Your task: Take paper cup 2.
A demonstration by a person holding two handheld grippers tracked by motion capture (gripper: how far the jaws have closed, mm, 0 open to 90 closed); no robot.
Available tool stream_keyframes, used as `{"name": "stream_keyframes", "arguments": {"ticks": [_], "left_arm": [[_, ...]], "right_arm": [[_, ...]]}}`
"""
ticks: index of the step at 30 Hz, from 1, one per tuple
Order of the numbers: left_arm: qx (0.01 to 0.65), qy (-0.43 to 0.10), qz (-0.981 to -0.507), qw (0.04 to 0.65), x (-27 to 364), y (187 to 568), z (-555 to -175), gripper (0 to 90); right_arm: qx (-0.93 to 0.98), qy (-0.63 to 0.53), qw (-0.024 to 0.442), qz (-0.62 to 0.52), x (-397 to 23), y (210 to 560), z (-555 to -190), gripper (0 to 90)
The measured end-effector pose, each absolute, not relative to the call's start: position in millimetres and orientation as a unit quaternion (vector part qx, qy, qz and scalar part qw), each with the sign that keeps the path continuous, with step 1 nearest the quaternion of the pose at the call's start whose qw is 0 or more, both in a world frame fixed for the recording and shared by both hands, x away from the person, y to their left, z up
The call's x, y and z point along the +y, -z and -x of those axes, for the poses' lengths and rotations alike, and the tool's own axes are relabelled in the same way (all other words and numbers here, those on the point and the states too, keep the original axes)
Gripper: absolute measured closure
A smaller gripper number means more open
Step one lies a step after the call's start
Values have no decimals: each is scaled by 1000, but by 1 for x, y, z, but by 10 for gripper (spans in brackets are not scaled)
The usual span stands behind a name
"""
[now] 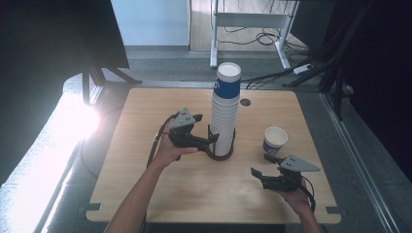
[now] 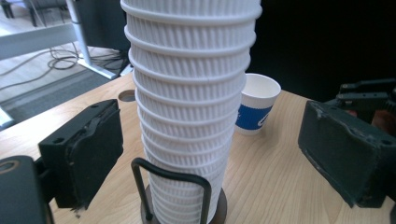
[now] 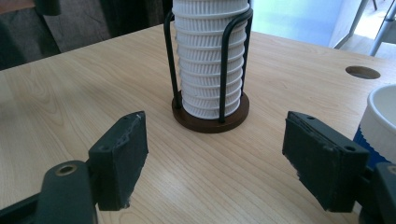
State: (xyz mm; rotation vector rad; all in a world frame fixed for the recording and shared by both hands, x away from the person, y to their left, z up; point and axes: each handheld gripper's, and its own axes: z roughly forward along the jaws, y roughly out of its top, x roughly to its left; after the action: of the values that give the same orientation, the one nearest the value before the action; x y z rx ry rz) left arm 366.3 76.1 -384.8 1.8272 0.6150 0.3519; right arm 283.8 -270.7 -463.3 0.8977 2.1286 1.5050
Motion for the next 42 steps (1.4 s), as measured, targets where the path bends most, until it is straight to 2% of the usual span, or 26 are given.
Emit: {"name": "stream_keyframes", "arguments": {"ticks": [27, 36, 42], "left_arm": [[248, -125, -787, 551, 46, 383, -416, 38], [242, -135, -784, 555, 41, 384, -415, 113], [240, -139, -785, 554, 41, 384, -414, 123]], "right_arm": [[775, -523, 182, -305, -258, 469, -283, 225], [776, -524, 181, -301, -256, 468, -283, 225], [776, -529, 178, -293, -253, 464, -287, 227]]}}
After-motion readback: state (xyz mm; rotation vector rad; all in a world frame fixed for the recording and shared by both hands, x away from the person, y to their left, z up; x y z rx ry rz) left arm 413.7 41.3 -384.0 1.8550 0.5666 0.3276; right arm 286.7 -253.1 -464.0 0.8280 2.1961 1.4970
